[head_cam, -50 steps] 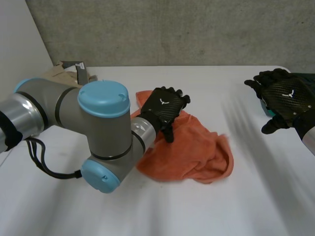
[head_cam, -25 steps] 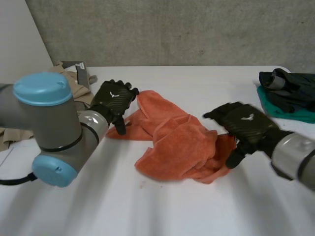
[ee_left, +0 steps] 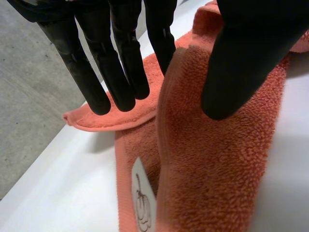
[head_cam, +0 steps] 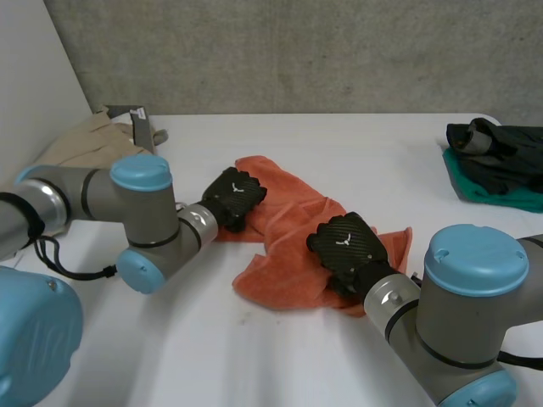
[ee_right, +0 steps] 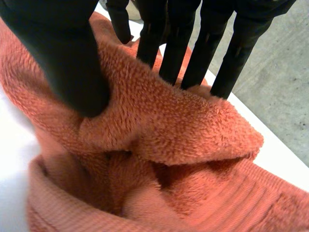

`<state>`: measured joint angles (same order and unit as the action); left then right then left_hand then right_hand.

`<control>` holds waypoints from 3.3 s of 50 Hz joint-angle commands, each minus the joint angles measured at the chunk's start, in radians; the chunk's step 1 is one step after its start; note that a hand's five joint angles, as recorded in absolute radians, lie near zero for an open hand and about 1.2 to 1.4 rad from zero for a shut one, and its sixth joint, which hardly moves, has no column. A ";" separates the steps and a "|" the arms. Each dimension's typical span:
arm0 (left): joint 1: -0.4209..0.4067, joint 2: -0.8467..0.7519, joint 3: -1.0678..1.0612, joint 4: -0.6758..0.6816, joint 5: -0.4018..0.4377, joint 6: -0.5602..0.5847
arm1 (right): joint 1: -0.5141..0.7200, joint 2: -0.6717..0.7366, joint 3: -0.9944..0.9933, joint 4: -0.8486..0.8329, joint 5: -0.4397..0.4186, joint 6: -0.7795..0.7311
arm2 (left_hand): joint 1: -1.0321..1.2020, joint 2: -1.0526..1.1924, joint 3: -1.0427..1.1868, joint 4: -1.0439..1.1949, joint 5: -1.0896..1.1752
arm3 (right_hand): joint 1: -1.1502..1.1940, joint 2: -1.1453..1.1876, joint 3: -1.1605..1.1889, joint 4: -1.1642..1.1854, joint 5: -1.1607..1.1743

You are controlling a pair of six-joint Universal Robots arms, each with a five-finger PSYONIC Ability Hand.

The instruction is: Fold the laundry.

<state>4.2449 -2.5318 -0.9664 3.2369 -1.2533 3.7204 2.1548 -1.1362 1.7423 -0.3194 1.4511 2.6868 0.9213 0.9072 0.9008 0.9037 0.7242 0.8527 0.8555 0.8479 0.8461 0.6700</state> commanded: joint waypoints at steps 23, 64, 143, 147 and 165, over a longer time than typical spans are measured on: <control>-0.086 0.117 0.005 0.057 -0.210 -0.051 | -0.085 -0.336 -0.102 0.147 -0.015 -0.035 | 0.475 0.489 0.495 0.493 0.498 | 0.544 0.541 0.548 0.550 0.552; -0.273 0.513 -0.468 0.047 -0.425 -0.151 | -0.314 -0.012 -0.414 0.332 0.161 0.022 | 0.475 0.489 0.495 0.493 0.498 | -0.571 -0.574 -0.566 -0.564 -0.563; -0.187 0.404 -0.494 -0.046 -0.373 -0.194 | -0.098 -0.632 -0.351 0.272 -0.117 0.096 | -0.693 -0.679 -0.673 -0.676 -0.671 | 0.544 0.541 0.548 0.550 0.552; -0.186 0.412 -0.520 -0.063 -0.371 -0.212 | -0.157 -0.632 -0.346 0.275 -0.117 0.105 | -0.684 -0.670 -0.664 -0.667 -0.662 | 0.544 0.541 0.548 0.550 0.552; -0.065 0.574 -0.581 0.151 -0.368 -0.217 | -0.222 -0.582 -0.302 0.307 -0.228 0.127 | -0.681 -0.667 -0.661 -0.664 -0.659 | 0.544 0.541 0.548 0.550 0.552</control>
<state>4.1119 -1.9894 -1.5684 3.2629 -1.6242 3.5046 1.9165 -1.7110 1.4506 -0.0235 1.2977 2.8103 0.2407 0.2347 0.2376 0.2295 0.0577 1.1182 1.1867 1.1955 1.1991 0.9767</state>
